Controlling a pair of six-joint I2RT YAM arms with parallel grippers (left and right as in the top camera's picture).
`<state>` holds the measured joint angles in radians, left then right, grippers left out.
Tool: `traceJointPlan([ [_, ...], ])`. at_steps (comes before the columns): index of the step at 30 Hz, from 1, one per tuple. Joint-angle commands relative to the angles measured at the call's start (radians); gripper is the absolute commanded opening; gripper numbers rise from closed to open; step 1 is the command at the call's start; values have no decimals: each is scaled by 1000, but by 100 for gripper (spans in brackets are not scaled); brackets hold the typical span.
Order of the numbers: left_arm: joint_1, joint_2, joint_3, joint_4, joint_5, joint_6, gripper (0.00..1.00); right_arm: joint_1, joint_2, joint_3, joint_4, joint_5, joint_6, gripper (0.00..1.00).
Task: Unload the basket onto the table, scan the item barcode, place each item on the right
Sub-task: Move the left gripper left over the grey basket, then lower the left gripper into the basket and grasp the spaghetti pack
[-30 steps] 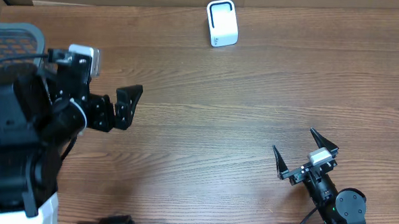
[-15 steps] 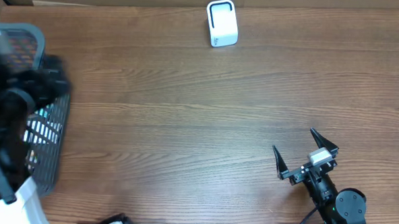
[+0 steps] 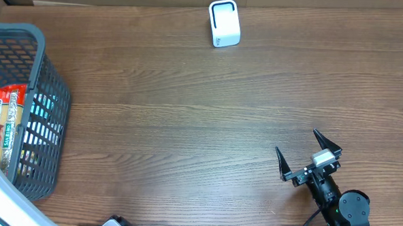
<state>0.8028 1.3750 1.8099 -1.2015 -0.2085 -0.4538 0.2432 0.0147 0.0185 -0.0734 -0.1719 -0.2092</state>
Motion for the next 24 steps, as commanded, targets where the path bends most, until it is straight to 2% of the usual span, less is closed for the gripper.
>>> traceJointPlan([
  [1, 17, 84, 8, -31, -174, -18, 100, 5, -12, -10, 4, 6, 7, 100],
  [4, 17, 150, 6, -43, -138, 130, 87, 5, -12, -10, 4, 6, 7, 100],
  [6, 18, 196, 6, -28, -49, 240, 100, 5, -12, -10, 4, 6, 7, 100],
  [9, 17, 248, 6, -16, 8, 343, 99, 5, -12, -10, 4, 7, 7, 100],
  [13, 25, 309, 5, -23, -6, 375, 95, 5, -12, -10, 4, 6, 7, 100],
  [15, 35, 331, 3, -33, -8, 416, 86, 5, -12, -10, 4, 6, 7, 100],
  [16, 42, 336, -2, -32, -6, 430, 84, 5, -12, -10, 4, 7, 7, 100],
  [18, 61, 345, -17, -17, 22, 462, 85, 5, -12, -10, 4, 6, 7, 100],
  [22, 92, 356, -78, 60, 160, 627, 91, 5, -12, -10, 4, 7, 7, 100],
  [24, 101, 357, -138, 120, 176, 701, 96, 5, -12, -10, 4, 7, 7, 100],
])
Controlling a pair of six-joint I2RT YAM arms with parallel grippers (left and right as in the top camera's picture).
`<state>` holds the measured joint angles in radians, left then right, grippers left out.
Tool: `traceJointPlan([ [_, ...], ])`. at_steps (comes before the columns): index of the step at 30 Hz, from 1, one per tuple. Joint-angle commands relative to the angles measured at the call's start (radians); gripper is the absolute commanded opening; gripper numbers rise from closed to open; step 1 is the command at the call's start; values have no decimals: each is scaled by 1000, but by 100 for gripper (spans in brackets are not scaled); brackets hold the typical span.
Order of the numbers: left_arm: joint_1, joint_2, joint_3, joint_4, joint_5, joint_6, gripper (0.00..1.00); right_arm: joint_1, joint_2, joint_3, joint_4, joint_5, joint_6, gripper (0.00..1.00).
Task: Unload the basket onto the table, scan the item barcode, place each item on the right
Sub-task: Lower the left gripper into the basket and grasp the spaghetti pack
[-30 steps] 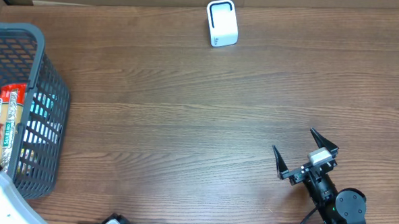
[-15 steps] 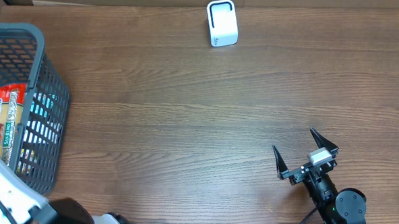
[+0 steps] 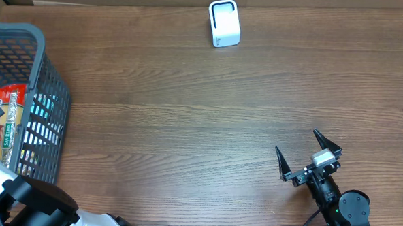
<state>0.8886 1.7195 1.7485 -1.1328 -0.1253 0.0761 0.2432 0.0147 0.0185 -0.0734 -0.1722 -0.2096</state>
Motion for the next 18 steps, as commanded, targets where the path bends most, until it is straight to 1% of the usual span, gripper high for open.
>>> traceJointPlan([
  [1, 16, 13, -98, 74, 91, 192, 98, 5, -12, -10, 4, 7, 8, 100],
  [3, 17, 13, -137, 124, 92, 217, 100, 5, -12, -10, 4, 7, 8, 100],
  [10, 17, 14, -256, 309, 89, 217, 99, 5, -12, -10, 4, 7, 8, 100],
  [13, 17, 14, -321, 401, 111, 224, 100, 5, -12, -10, 4, 7, 8, 100],
  [16, 17, 14, -349, 466, 164, 224, 100, 5, -12, -10, 4, 7, 7, 100],
  [18, 17, 14, -354, 502, 177, 256, 100, 5, -12, -10, 4, 7, 7, 100],
])
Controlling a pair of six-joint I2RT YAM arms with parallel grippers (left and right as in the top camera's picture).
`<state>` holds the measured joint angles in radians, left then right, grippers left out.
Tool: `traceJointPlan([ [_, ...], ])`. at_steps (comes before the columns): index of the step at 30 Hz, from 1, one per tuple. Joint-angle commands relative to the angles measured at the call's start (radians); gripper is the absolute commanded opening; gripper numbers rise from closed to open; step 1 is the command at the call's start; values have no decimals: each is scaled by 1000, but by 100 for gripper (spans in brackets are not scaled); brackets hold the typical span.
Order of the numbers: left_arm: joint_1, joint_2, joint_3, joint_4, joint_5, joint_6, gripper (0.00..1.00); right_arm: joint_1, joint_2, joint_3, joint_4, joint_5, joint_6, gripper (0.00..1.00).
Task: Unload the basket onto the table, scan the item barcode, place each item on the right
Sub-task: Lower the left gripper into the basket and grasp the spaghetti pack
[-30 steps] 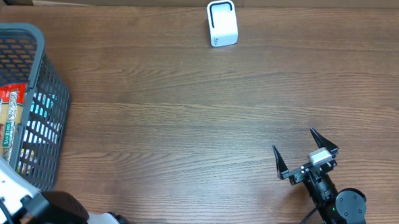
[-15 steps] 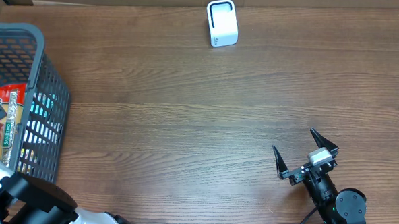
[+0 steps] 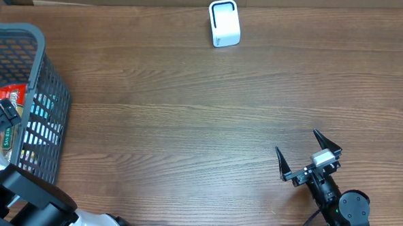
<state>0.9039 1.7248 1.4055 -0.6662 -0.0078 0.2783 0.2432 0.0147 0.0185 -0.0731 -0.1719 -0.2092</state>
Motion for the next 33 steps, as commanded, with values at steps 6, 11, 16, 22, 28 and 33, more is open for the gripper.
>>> traceJointPlan([
  [6, 6, 51, -12, 70, 60, 230, 92, 5, -12, -10, 4, 6, 7, 100],
  [11, 6, 129, -12, 92, 33, 246, 100, 5, -12, -10, 4, 7, 7, 100],
  [16, 6, 194, -12, 134, 26, 246, 100, 5, -12, -10, 4, 7, 7, 100],
  [22, 6, 262, -12, 143, 27, 246, 100, 5, -12, -10, 4, 7, 7, 100],
  [28, 6, 296, -12, 143, 27, 245, 81, 5, -12, -10, 4, 7, 7, 100],
  [33, 6, 295, -12, 140, 27, 238, 61, 5, -12, -10, 4, 6, 7, 100],
])
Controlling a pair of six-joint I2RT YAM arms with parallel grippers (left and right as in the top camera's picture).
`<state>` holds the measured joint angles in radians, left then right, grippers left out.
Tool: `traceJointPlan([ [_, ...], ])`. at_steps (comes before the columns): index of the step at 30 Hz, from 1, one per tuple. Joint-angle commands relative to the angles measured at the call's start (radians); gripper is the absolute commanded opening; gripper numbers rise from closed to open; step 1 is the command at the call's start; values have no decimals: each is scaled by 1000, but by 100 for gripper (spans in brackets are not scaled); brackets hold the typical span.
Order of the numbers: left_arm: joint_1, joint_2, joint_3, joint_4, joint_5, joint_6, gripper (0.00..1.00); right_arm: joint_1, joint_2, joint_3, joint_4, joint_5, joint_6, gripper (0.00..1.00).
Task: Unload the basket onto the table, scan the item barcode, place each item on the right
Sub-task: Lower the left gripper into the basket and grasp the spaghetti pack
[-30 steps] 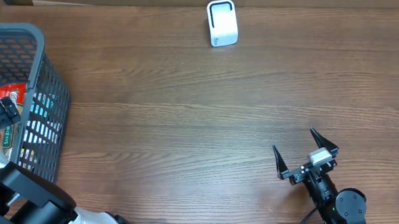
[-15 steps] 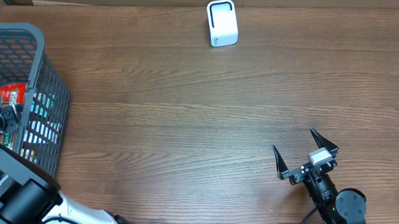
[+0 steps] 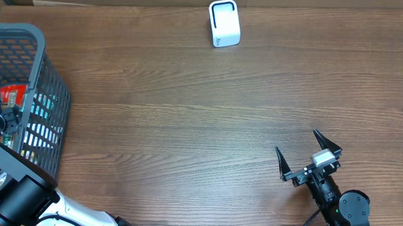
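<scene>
A red snack packet [image 3: 13, 91] lies inside the grey mesh basket [image 3: 50, 113] at the left edge, mostly covered by my left arm. My left gripper [image 3: 5, 112] is down in the basket over the packet; its fingers are too dark and crowded to read. The white barcode scanner [image 3: 224, 23] stands upright at the far middle of the table. My right gripper [image 3: 296, 140] rests open near the front right, with nothing between its fingers.
A cardboard wall runs along the table's far edge behind the scanner. The basket's tall rim surrounds my left gripper. Brown wooden tabletop [image 3: 187, 126] stretches between basket, scanner and right arm.
My left arm has reached further into the basket and now covers more of the red packet. The right arm, scanner and basket have not moved.
At first the packet lay in full view in the basket with only a sliver of the left arm showing at the corner. Then the left gripper appeared at the basket's near side, moved in over the packet, and now sits deeper over it.
</scene>
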<state>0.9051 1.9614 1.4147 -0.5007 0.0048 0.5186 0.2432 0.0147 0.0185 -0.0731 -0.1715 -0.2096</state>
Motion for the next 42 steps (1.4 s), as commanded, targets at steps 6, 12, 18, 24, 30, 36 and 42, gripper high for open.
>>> traceJointPlan([
  [6, 5, 58, -21, -32, 14, -2, 61, 5, -12, -10, 4, 6, 7, 100],
  [12, 5, 58, -21, -59, 14, -2, 4, 5, -12, -10, 4, 6, 8, 100],
  [18, -10, -11, -10, -80, 16, -11, 4, 5, -12, -10, 4, 6, 8, 100],
  [24, -35, -209, -9, -40, 25, -110, 4, 5, -12, -10, 4, 6, 7, 100],
  [30, -35, -409, -9, 28, 109, -372, 4, 5, -12, -10, 4, 6, 8, 100],
  [36, -63, -574, -8, 78, 103, -445, 4, 5, -12, -10, 4, 6, 8, 100],
  [42, -160, -604, 108, 78, -10, -378, 4, 5, -12, -10, 4, 6, 7, 100],
])
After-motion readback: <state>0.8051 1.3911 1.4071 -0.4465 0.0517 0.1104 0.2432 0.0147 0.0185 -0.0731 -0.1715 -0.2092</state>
